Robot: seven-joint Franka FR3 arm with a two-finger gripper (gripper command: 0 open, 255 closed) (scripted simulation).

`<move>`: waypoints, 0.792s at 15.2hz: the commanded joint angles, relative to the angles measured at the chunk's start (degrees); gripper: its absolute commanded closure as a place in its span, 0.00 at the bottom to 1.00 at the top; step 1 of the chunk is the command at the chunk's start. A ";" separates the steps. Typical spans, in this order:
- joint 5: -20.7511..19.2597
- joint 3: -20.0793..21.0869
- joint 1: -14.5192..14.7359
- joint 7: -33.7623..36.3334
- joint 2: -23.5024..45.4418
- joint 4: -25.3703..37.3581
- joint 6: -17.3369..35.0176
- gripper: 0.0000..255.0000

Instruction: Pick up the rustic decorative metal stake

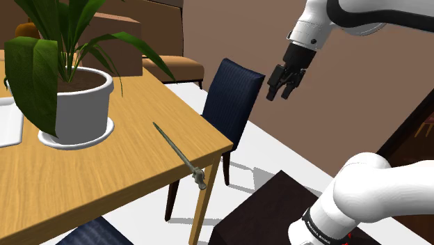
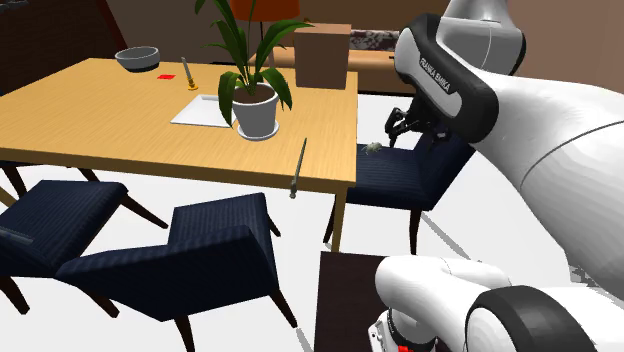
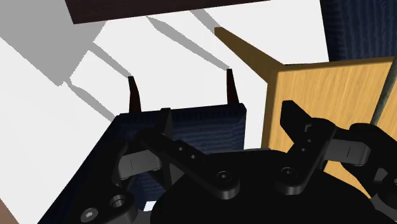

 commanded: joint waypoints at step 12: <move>6.17 13.91 3.44 13.21 12.94 3.31 8.21 0.00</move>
